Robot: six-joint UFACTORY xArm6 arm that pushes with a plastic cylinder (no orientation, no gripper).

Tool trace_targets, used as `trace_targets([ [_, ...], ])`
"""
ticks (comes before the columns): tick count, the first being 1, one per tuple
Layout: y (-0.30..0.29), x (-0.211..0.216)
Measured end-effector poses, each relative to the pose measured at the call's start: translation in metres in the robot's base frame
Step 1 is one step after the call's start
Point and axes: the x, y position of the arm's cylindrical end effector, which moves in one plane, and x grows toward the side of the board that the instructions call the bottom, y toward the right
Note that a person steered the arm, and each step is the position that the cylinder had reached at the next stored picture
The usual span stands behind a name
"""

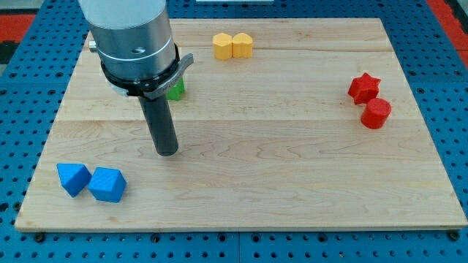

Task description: Place your hand to the left of the hexagon

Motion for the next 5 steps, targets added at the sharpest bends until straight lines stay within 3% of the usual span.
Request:
trace_targets([
  [2, 0.006, -0.003],
  [3, 0.057, -0.03],
  [5, 0.079, -0.049],
])
